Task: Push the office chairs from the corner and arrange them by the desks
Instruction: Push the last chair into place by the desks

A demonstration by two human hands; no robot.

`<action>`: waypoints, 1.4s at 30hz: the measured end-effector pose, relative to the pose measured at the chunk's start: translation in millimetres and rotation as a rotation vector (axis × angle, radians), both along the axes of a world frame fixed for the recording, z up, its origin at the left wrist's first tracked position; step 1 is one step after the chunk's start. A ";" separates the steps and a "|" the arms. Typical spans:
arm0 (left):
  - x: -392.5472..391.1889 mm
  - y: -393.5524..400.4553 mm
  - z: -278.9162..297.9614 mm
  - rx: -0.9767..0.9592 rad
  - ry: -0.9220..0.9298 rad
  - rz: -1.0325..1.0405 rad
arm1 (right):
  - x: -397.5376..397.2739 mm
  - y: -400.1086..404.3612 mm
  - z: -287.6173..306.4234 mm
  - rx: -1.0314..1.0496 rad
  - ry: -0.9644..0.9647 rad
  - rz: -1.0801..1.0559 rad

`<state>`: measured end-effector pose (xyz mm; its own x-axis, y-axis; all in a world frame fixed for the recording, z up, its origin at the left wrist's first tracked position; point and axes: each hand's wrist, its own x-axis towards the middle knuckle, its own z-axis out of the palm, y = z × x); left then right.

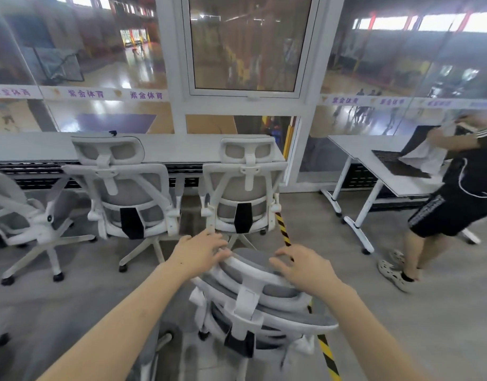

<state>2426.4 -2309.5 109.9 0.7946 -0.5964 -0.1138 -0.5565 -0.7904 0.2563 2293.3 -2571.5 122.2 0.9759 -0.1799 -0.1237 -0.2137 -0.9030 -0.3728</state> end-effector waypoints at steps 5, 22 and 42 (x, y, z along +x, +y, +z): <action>-18.5 -2.6 -14.3 0.013 -0.024 0.080 | -26.5 11.6 -19.4 -0.067 0.004 0.038; -111.1 -74.9 -23.6 -0.063 -0.066 0.268 | -60.1 -72.7 -41.0 -0.035 -0.106 0.011; -172.4 -74.1 -112.3 0.159 0.162 0.320 | -128.5 -122.6 -150.3 -0.179 0.190 0.066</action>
<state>2254.1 -2383.6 -2.4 0.9016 -0.2864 -0.3242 -0.2379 -0.9542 0.1814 2164.8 -2694.1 -28.2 0.9485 -0.1525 -0.2775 -0.2035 -0.9650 -0.1652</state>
